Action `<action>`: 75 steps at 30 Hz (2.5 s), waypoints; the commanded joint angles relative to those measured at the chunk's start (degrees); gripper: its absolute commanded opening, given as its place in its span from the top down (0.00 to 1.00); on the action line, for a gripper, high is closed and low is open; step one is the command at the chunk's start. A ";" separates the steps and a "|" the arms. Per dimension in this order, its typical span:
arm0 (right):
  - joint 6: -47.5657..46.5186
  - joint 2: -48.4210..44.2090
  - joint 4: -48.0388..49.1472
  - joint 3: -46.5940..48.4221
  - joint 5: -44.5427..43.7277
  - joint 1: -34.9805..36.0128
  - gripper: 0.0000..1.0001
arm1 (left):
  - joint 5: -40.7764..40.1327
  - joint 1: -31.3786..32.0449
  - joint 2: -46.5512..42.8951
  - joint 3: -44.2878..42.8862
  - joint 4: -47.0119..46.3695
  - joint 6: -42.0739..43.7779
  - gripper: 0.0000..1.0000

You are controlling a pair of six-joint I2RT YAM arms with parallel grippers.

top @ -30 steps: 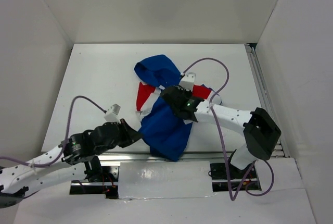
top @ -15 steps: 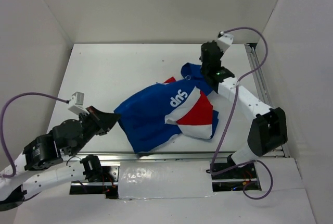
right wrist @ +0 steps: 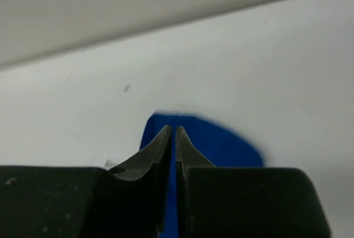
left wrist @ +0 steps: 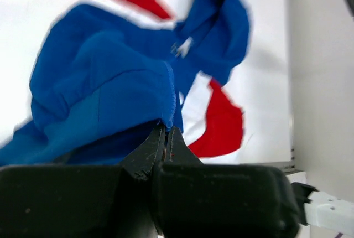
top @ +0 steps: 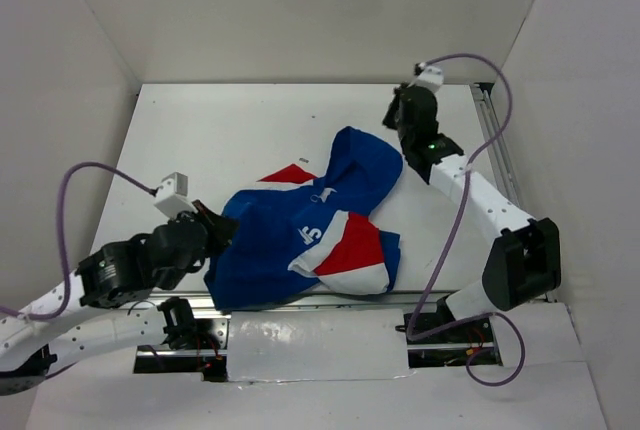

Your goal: Zip up the jacket

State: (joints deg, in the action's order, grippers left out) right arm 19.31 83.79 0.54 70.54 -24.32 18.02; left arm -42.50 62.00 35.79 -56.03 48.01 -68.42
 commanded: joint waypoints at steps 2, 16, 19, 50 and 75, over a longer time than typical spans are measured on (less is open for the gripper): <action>3.62 0.23 -2.65 -6.20 17.45 5.96 0.86 | 6.19 0.14 4.27 2.93 12.76 -15.99 1.00; 9.51 14.03 -7.83 -4.98 12.28 20.32 0.32 | 13.85 0.14 -1.68 10.85 20.03 -24.06 1.00; 12.32 11.67 -9.14 -6.64 13.42 17.58 0.09 | 14.29 0.14 -4.67 11.64 18.35 -21.93 1.00; 10.84 -9.18 -22.07 -19.94 38.73 5.38 1.00 | 28.91 -22.35 9.11 8.40 -31.75 14.25 1.00; 4.42 -5.29 -23.31 24.68 47.77 -21.98 0.92 | 88.13 -71.84 39.89 -28.95 -34.91 31.07 1.00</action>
State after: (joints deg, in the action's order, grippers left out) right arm 27.49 80.34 -23.40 112.62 19.79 -3.07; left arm 45.71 -9.37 77.32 -96.44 11.40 -40.80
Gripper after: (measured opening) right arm 0.073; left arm 0.046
